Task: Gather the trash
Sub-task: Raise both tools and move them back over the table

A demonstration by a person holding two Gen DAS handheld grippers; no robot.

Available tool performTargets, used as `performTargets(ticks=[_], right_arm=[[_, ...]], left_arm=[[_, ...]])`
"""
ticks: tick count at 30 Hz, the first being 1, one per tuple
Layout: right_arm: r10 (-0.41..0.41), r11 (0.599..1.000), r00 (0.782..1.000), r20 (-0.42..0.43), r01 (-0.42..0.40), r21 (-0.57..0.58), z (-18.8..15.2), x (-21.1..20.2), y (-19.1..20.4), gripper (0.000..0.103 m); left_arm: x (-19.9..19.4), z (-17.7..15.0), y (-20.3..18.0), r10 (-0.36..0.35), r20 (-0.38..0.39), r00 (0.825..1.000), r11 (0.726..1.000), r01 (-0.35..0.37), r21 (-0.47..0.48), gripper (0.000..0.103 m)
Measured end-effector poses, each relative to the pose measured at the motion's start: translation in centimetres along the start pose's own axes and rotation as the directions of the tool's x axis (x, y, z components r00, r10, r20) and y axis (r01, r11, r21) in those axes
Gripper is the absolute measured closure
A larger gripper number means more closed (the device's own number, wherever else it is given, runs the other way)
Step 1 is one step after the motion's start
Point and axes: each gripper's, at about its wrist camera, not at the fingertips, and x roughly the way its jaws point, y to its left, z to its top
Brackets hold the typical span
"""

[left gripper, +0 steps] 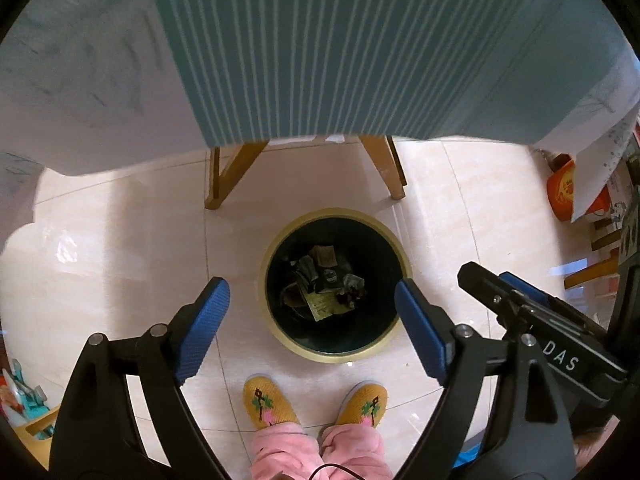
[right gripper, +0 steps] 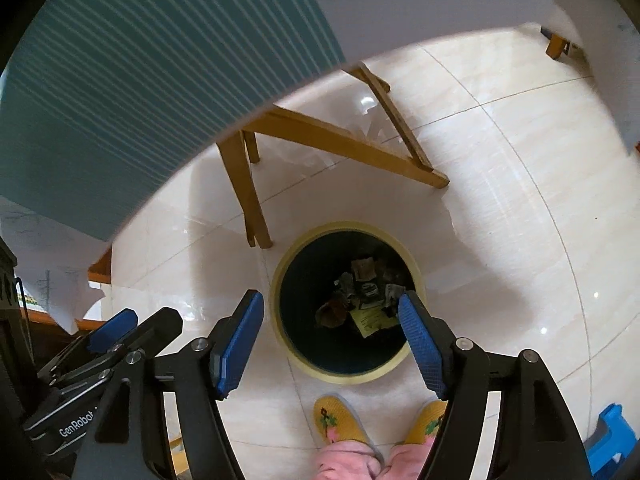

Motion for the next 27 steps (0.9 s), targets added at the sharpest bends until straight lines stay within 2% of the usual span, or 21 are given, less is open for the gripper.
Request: performTargets(ticks=[5, 12, 21, 27], right_arm=[[0.015, 1.000, 1.000, 0.023, -0.015, -0.022, 0.0, -5.5, 1.9, 0.032], [0.055, 0.997, 0.996, 0.073, -0.050, -0.065, 0.1, -15.2, 5.6, 0.032], [0.123, 0.975, 0.977, 0.171, -0.087, -0.205, 0.8, -27.7, 11.1, 0.031], [0.150, 0.956, 0.954, 0.260, -0.073, -0.284, 1.3, -34.4, 13.4, 0.028]], left_arm=[[-5.8, 0.2, -0.2, -0.013, 0.031, 0.999, 1.000, 0.014, -0.009, 0.020], [-16.4, 1.7, -0.6, -0.030, 0.120, 0.992, 0.999, 0.026, 0.038, 0.017], [-28.6, 3.8, -1.6, -0.041, 0.230, 0.972, 0.995, 0.018, 0.101, 0.016], [-36.1, 5.2, -2.5, -0.036, 0.318, 0.948, 0.993, -0.003, 0.121, 0.016]])
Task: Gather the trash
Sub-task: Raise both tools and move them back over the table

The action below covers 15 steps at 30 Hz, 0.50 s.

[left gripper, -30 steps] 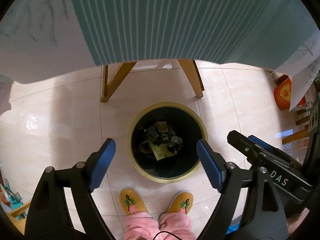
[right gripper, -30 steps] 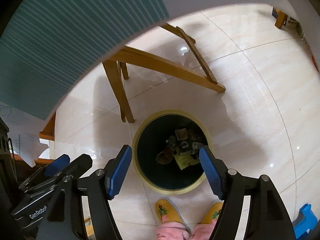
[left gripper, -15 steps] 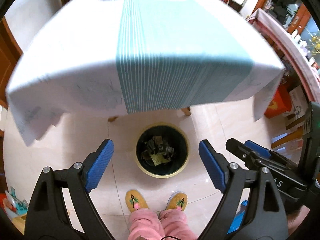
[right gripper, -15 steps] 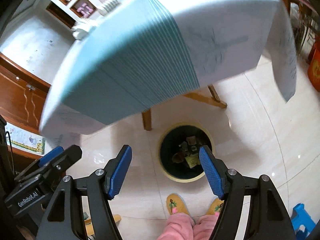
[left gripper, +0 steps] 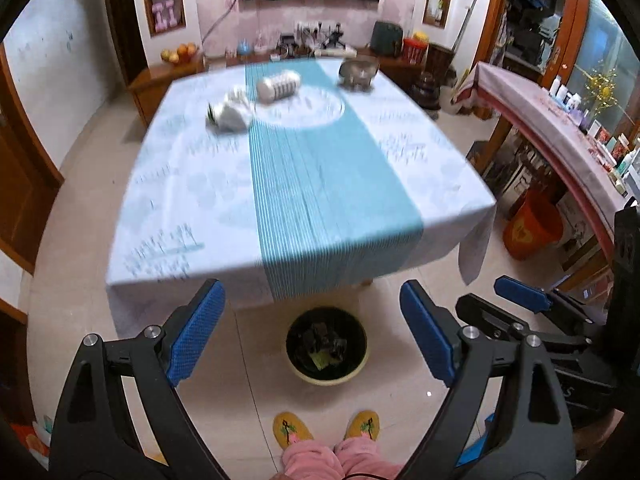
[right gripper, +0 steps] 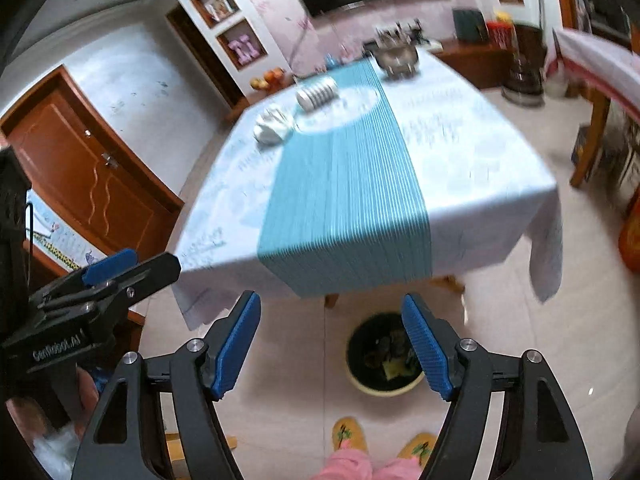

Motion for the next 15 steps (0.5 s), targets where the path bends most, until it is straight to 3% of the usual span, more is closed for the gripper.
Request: performTargets(ticks=[6, 15], right_arm=[[0.015, 0.998, 0.997, 0.075, -0.010, -0.061, 2.9, -4.2, 1.5, 0.027], [0.037, 0.989, 0.988, 0.152, -0.014, -0.150, 8.2, -6.0, 2.8, 0.027]], left_arm=[[-5.0, 3.0, -0.8, 0.042, 0.098, 0.994, 0.999, -0.044, 0.018, 0.015], [-8.2, 6.7, -0.5, 0.097, 0.179, 0.979, 0.995, -0.096, -0.015, 0.015]])
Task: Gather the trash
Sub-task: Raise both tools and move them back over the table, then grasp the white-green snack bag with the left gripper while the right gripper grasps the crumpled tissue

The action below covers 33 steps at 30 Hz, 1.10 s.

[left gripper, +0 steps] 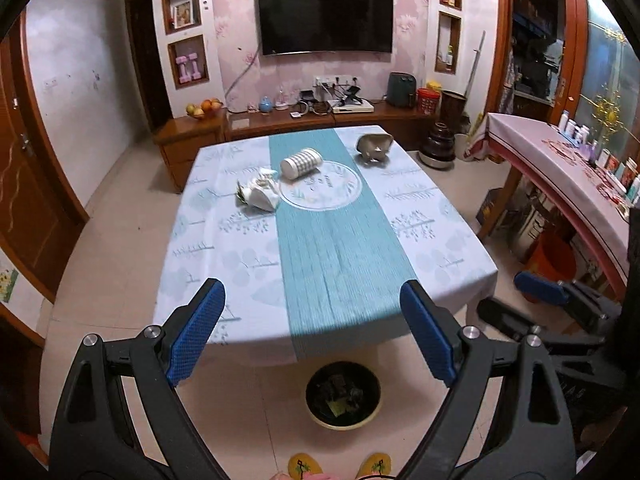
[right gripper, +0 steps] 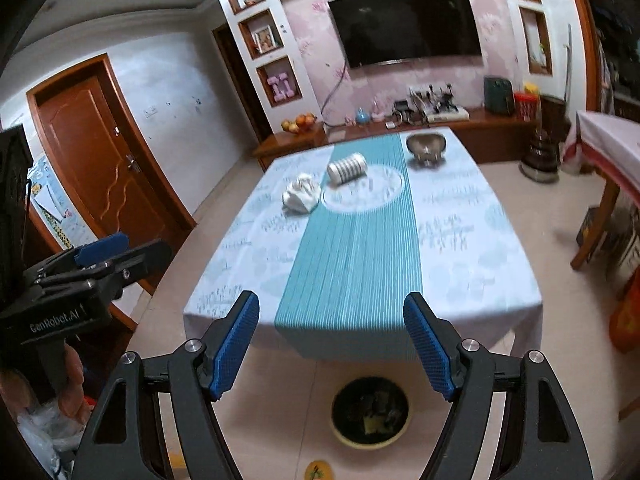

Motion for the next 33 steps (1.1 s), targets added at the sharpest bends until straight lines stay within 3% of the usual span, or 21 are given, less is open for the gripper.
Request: performTargets(ticks=[5, 11, 17, 24, 33], right_arm=[[0.017, 1.000, 1.000, 0.019, -0.016, -0.018, 3.2, 1.5, 0.1, 0.026], [0.022, 0.999, 1.000, 0.006, -0.022, -0.025, 6.6, 6.2, 0.4, 0.024], [-0.003, 1.000, 1.000, -0.023, 0.002, -0.007, 9.9, 13.5, 0.6, 0.024], [-0.004, 0.998, 0.995, -0.102, 0.011, 0.065, 15.2, 26.0, 1.6, 0.024], [-0.028, 0.999, 0.973, -0.229, 0.037, 0.035, 18.0, 43.3, 5.6, 0.024]], left_arm=[[1.0, 1.7, 1.5, 0.032, 0.001, 0.999, 0.999, -0.032, -0.024, 0.015], [4.6, 4.1, 5.0, 0.052, -0.013, 0.999, 0.995, -0.053, -0.083, 0.015], [11.2, 7.6, 9.8, -0.016, -0.066, 0.998, 0.984, 0.004, -0.176, 0.015], [22.5, 12.4, 16.1, -0.081, -0.178, 0.981, 0.973, 0.040, -0.225, 0.016], [35.9, 14.6, 23.7, -0.136, -0.320, 0.938, 0.965, 0.053, -0.255, 0.016]])
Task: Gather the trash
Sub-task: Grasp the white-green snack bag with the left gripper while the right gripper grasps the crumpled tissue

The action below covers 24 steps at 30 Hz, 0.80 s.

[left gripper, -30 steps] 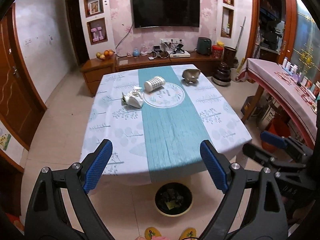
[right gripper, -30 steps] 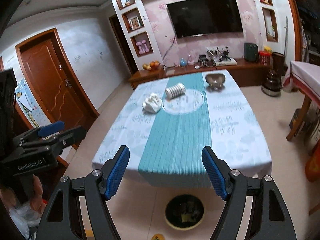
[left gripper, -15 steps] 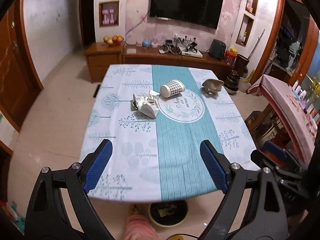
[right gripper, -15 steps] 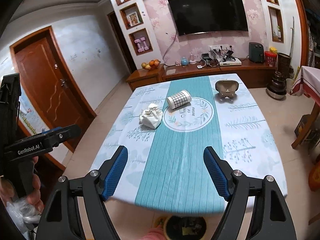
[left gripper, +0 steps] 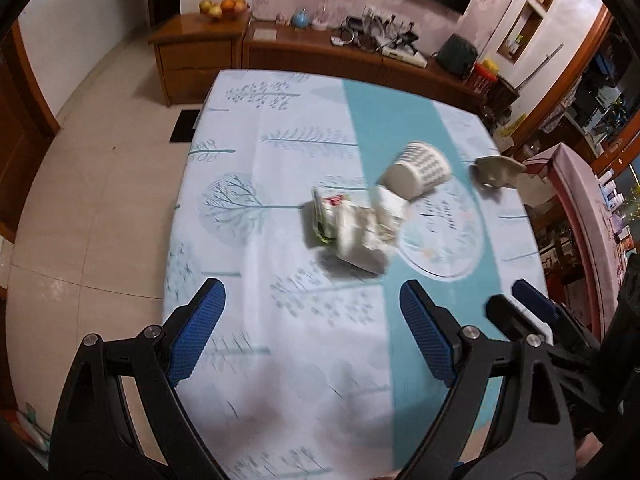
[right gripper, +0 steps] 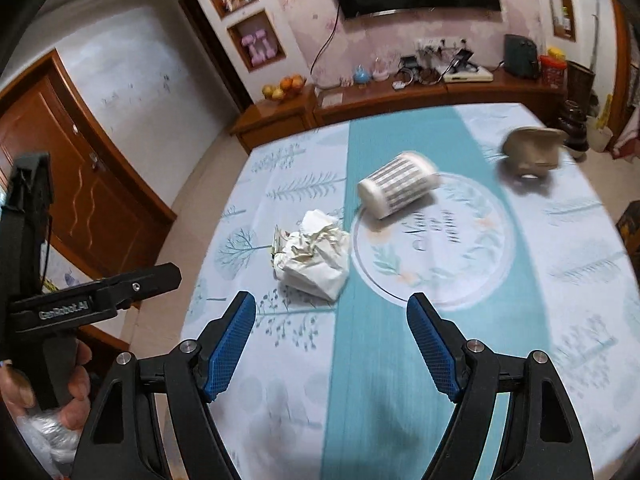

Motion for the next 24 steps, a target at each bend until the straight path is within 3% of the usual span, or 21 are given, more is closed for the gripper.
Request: performTargets(ticks=[6, 11, 21, 24], right_arm=[[-0.051, 0.995, 0.997, -0.063, 0.045, -0.086, 1.2, 8.5, 2.3, 0.023], [-0.084, 0.984, 0.994, -0.070, 0.071, -0.165, 1.5, 12.6, 3.9, 0.021], [-0.202, 0.934, 0.979, -0.026, 0.184, -0.307, 0.3, 16.9, 6.0, 0.018], [-0.217, 0.931, 0.976, -0.031, 0.197, -0.307, 0.4, 18.0, 5.6, 0.028]], left_arm=[[4.8, 2.6, 3.0, -0.027, -0.059, 0.998, 1.000, 0.026, -0.014, 0.016], [7.3, 3.8, 4.1, -0.035, -0.077, 0.996, 0.999, 0.035, -0.010, 0.016], [9.6, 5.2, 5.0, -0.058, -0.095, 0.994, 0.998, 0.057, -0.018, 0.016], [10.1, 5.3, 4.8, -0.071, -0.107, 0.992, 0.997, 0.070, -0.019, 0.016]])
